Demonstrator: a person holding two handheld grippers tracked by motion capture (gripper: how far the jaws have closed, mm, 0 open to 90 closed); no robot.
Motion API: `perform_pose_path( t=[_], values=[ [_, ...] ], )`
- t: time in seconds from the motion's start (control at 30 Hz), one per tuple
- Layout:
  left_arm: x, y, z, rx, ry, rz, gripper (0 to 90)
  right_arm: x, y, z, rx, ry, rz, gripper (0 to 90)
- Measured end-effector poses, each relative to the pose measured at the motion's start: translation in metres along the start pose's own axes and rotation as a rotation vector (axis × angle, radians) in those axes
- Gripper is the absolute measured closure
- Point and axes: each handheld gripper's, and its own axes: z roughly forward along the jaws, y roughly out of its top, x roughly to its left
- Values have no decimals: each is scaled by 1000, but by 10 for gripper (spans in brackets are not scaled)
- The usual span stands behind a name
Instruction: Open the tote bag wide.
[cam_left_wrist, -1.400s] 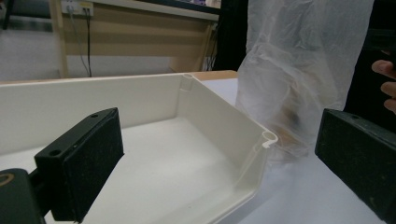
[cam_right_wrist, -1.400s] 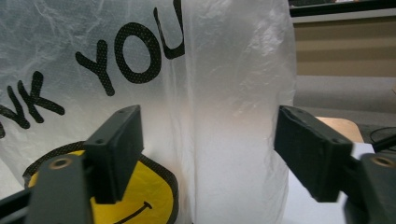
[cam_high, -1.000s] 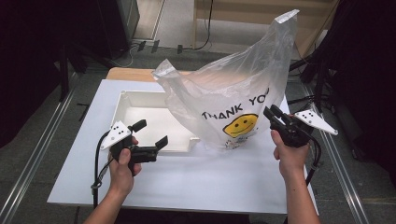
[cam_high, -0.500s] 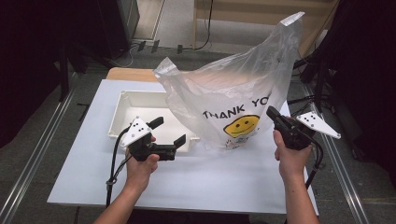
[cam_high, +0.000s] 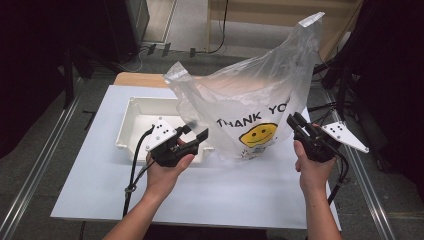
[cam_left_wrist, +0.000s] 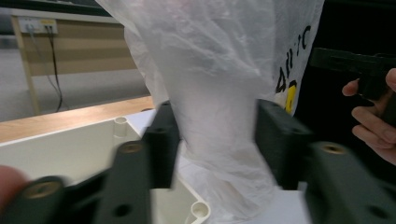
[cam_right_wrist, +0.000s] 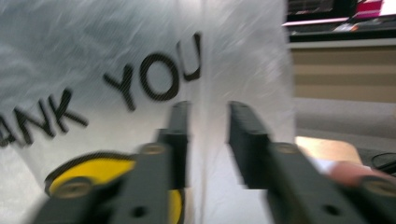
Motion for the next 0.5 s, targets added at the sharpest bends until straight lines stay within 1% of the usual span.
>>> perform_pose_path(
  t=[0.07,0.1,0.13,0.17,0.2,0.27,0.3,0.37,0.4,0.43,0.5],
  values=[
    [1,-1,1,14,-19,1,748,-1,2,1,-14,-42,9,386],
    [1,-1,1,14,-19,1,783,-2,4,2,-13,-57,22,311],
    [2,-2,2,19,-29,0,783,-2,4,2,-13,-57,22,311],
    [2,-3,2,29,-43,1,825,-3,7,4,-7,-69,24,244],
    [2,-3,2,27,-52,1,836,-3,8,5,-8,-66,17,216],
    [2,-3,1,27,-65,9,864,-4,11,9,3,-50,10,174],
    [2,-3,1,27,-65,9,879,-3,13,12,13,-40,20,167],
    [2,-3,2,29,-85,12,900,-5,16,17,31,1,32,176],
    [2,-3,2,30,-89,11,900,-6,17,19,33,13,35,223],
    [2,-3,2,30,-95,10,900,-6,18,21,37,25,40,318],
    [2,-3,2,32,-105,8,900,-4,17,22,45,28,25,595]
  ],
)
